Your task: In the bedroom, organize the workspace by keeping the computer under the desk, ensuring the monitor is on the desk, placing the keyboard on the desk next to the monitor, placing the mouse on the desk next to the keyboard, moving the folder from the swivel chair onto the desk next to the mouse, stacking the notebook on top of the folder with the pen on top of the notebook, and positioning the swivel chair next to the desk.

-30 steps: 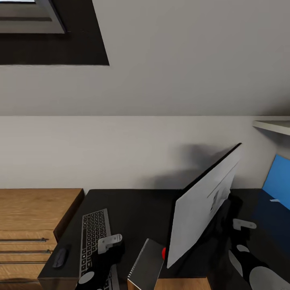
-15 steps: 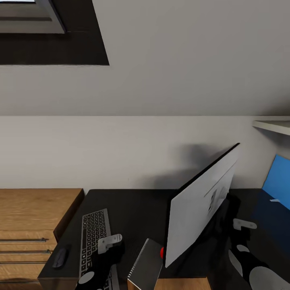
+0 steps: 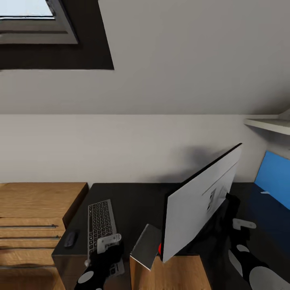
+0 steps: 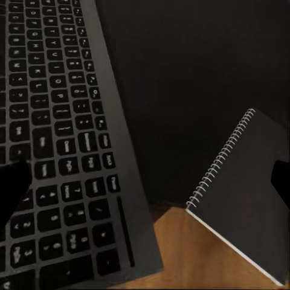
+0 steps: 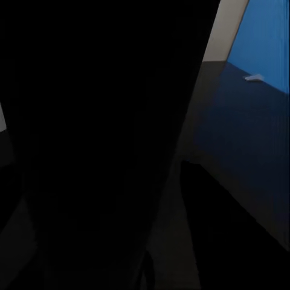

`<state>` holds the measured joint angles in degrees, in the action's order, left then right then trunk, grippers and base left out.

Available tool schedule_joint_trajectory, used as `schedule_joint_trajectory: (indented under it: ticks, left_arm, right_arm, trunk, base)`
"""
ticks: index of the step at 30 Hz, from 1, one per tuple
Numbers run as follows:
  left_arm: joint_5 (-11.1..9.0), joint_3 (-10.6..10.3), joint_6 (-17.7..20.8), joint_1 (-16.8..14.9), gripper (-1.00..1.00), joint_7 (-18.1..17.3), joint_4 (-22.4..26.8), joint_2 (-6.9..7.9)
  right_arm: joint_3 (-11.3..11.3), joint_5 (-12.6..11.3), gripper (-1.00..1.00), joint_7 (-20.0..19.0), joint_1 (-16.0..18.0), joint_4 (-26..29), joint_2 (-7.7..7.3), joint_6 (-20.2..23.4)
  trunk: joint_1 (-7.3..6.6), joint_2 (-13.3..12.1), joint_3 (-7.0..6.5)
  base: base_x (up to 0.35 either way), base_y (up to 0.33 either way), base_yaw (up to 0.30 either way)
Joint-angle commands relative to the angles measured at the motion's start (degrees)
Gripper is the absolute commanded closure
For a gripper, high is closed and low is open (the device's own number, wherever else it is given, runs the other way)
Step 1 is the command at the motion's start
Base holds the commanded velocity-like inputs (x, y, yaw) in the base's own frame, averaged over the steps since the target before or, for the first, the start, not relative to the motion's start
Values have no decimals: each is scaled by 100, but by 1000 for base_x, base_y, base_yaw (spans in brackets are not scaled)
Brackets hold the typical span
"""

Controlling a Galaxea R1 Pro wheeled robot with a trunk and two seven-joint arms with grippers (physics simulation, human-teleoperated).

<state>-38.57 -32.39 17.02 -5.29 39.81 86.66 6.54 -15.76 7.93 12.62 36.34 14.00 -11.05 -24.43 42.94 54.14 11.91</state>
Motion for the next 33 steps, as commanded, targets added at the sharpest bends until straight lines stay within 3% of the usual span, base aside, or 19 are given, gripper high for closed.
schedule_joint_trajectory:
  ticks: [1,33]
  left_arm:
    - [-27,-13,16,-7,-100,44,9,5]
    - [-27,-30,21,-7,-100,44,9,-3]
  right_arm:
    - [-6,33,100,21,5,-12,0,-18]
    - [29,47,100,15,5,-5,24,-26]
  trunk:
    - [-3,7,9]
    - [-3,7,9]
  base:
    - [-334,0,0]
    - [-334,20,0]
